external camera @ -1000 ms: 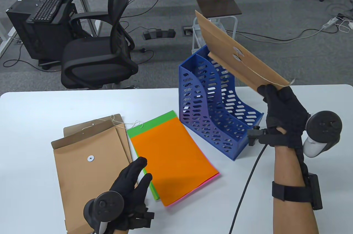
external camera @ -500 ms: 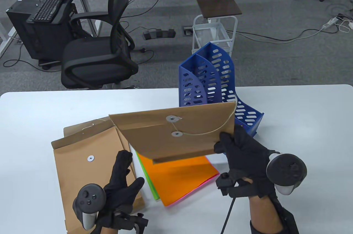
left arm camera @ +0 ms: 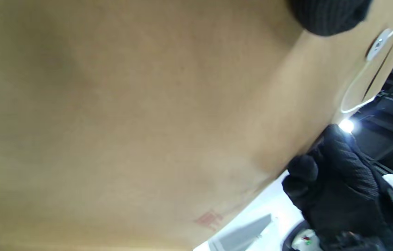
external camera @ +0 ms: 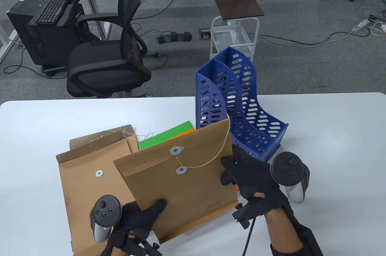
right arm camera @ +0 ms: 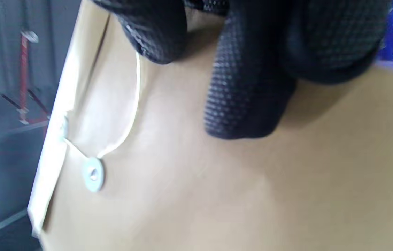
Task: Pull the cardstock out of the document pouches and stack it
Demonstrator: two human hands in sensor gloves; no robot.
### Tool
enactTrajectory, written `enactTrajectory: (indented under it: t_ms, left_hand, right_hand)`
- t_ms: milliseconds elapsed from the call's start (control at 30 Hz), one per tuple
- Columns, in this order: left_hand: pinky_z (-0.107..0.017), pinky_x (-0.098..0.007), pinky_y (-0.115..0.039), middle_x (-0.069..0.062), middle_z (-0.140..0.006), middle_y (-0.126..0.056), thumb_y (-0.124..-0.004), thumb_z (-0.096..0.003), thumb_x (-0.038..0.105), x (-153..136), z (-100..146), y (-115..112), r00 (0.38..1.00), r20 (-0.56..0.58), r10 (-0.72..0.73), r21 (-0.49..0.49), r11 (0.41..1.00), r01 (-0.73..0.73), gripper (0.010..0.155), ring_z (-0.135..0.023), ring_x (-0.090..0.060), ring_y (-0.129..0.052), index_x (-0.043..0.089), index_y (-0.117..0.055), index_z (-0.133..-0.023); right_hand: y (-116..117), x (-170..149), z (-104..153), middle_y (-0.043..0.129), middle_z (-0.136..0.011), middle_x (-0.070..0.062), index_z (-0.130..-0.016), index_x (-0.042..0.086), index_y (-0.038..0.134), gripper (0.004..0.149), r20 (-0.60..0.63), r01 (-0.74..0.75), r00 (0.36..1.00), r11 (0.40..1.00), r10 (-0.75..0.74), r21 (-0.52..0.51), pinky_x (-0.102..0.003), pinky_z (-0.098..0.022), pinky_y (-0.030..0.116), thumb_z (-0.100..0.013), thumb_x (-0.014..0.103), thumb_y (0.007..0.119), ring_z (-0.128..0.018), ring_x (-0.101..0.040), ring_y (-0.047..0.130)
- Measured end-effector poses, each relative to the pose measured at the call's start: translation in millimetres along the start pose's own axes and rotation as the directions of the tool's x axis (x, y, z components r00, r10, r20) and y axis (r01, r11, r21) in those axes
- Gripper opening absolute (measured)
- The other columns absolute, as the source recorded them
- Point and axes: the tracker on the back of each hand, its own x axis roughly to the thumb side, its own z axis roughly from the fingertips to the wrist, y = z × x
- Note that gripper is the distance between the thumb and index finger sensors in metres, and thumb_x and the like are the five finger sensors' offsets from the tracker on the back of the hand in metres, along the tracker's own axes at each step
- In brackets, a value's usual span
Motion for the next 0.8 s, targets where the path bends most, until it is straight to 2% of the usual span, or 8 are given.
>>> enactTrajectory:
  t_ms: [167,267,400,467,533,633,700,800]
  left_hand:
    - [-0.051,-0.04,-0.089,0.005,-0.078,-0.106,-0.073,-0.048,0.054,4,5,9,0.998,-0.015,-0.057,0.129,0.99,0.059,0.048,-0.059,-0.016,-0.109,0.032,-0.089,-0.087]
    - [-0.051,-0.04,-0.089,0.006,-0.079,-0.106,-0.072,-0.0479,0.055,7,8,15,0.995,-0.015,-0.101,0.217,0.971,0.102,0.048,-0.06,-0.015,-0.109,0.033,-0.089,-0.087]
    - [-0.052,-0.04,-0.089,0.006,-0.079,-0.106,-0.072,-0.048,0.055,14,12,18,0.983,-0.023,-0.182,0.29,0.94,0.181,0.048,-0.061,-0.016,-0.109,0.033,-0.089,-0.087]
    - [-0.052,-0.04,-0.088,0.006,-0.08,-0.106,-0.072,-0.048,0.055,19,13,18,0.968,-0.022,-0.25,0.316,0.917,0.244,0.047,-0.061,-0.016,-0.109,0.034,-0.089,-0.087]
    - [-0.053,-0.04,-0.088,0.006,-0.08,-0.105,-0.072,-0.0482,0.055,24,14,15,0.949,-0.014,-0.316,0.329,0.894,0.303,0.047,-0.062,-0.016,-0.108,0.034,-0.088,-0.088]
    - [-0.053,-0.041,-0.088,0.007,-0.08,-0.106,-0.072,-0.0476,0.055,29,15,12,0.918,0.0,-0.396,0.345,0.862,0.372,0.047,-0.063,-0.016,-0.108,0.035,-0.089,-0.087]
    - [-0.053,-0.041,-0.088,0.007,-0.08,-0.106,-0.072,-0.0474,0.055,32,16,10,0.894,0.008,-0.447,0.358,0.837,0.415,0.047,-0.063,-0.015,-0.108,0.035,-0.089,-0.087]
    - [-0.054,-0.04,-0.088,0.007,-0.08,-0.105,-0.072,-0.0471,0.055,37,18,9,0.865,0.023,-0.501,0.406,0.796,0.45,0.047,-0.063,-0.014,-0.108,0.036,-0.089,-0.087]
  right_hand:
    - [-3,-1,2,0.083,-0.1,-0.01,-0.104,0.015,0.067,0.059,-0.037,-0.138,0.99,0.987,0.136,-0.081,-0.049,-0.043,0.083,-0.052,0.041,0.079,-0.063,-0.031,0.101]
    - [-11,1,5,0.074,-0.108,-0.012,-0.105,0.017,0.066,0.06,-0.015,-0.125,0.992,0.983,0.124,-0.137,-0.059,-0.056,0.073,-0.052,0.041,0.08,-0.087,-0.04,0.084]
    - [-24,9,10,0.062,-0.114,-0.013,-0.106,0.017,0.065,0.061,0.093,-0.079,0.99,0.968,0.104,-0.24,-0.065,-0.065,0.06,-0.051,0.04,0.082,-0.098,-0.044,0.067]
    - [-27,20,15,0.064,-0.114,-0.011,-0.105,0.019,0.067,0.061,0.195,-0.08,0.971,0.956,0.139,-0.283,-0.065,-0.066,0.06,-0.051,0.041,0.083,-0.098,-0.043,0.068]
    - [-20,36,20,0.076,-0.107,-0.011,-0.101,0.019,0.073,0.058,0.319,-0.137,0.92,0.948,0.229,-0.286,-0.06,-0.06,0.07,-0.05,0.043,0.084,-0.089,-0.039,0.082]
    - [8,55,24,0.076,-0.108,-0.007,-0.101,0.022,0.074,0.058,0.451,-0.291,0.83,0.945,0.328,-0.152,-0.057,-0.059,0.074,-0.049,0.045,0.084,-0.088,-0.036,0.085]
    - [27,59,25,0.073,-0.11,-0.007,-0.102,0.023,0.071,0.06,0.48,-0.36,0.792,0.924,0.377,-0.131,-0.053,-0.055,0.078,-0.049,0.046,0.085,-0.081,-0.032,0.091]
    - [43,55,24,0.071,-0.11,-0.008,-0.104,0.022,0.067,0.065,0.426,-0.417,0.788,0.894,0.445,-0.164,-0.051,-0.052,0.08,-0.047,0.047,0.085,-0.076,-0.032,0.094]
